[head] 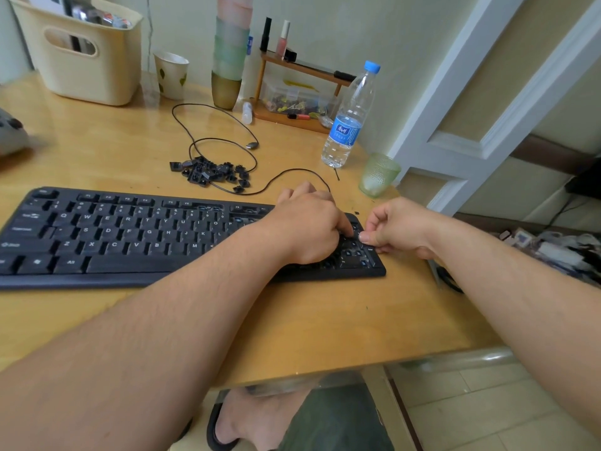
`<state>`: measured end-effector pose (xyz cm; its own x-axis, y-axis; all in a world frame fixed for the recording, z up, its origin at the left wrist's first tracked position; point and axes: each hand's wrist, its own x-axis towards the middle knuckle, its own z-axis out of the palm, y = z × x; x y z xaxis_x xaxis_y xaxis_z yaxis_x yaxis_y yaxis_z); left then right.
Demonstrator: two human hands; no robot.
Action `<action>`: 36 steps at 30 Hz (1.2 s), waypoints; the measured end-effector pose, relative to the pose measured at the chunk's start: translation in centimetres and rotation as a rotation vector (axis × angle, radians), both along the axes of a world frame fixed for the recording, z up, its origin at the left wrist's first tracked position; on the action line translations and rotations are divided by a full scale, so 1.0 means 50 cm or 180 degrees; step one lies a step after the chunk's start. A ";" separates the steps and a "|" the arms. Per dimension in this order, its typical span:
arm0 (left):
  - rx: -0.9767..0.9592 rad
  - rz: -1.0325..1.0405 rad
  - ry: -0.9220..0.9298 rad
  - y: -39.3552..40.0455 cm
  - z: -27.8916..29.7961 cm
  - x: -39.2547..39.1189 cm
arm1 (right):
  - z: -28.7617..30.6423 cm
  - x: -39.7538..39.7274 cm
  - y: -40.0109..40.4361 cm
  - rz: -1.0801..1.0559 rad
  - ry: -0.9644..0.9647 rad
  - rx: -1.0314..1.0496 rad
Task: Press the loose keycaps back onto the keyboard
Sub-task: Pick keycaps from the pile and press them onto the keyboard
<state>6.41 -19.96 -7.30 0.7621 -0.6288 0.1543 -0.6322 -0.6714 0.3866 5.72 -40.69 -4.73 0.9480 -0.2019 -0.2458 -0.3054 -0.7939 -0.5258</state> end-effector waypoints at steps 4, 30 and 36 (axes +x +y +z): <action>0.0001 -0.0029 -0.0061 -0.006 0.003 -0.002 | 0.011 0.008 -0.013 -0.0198 0.0416 0.0640; 0.1117 -0.0278 -0.0138 0.018 0.061 -0.009 | 0.069 0.041 0.033 0.0107 0.0716 -0.0730; 0.0659 0.0291 -0.0240 0.206 0.079 0.078 | 0.068 0.073 0.252 0.1263 -0.1082 -0.0840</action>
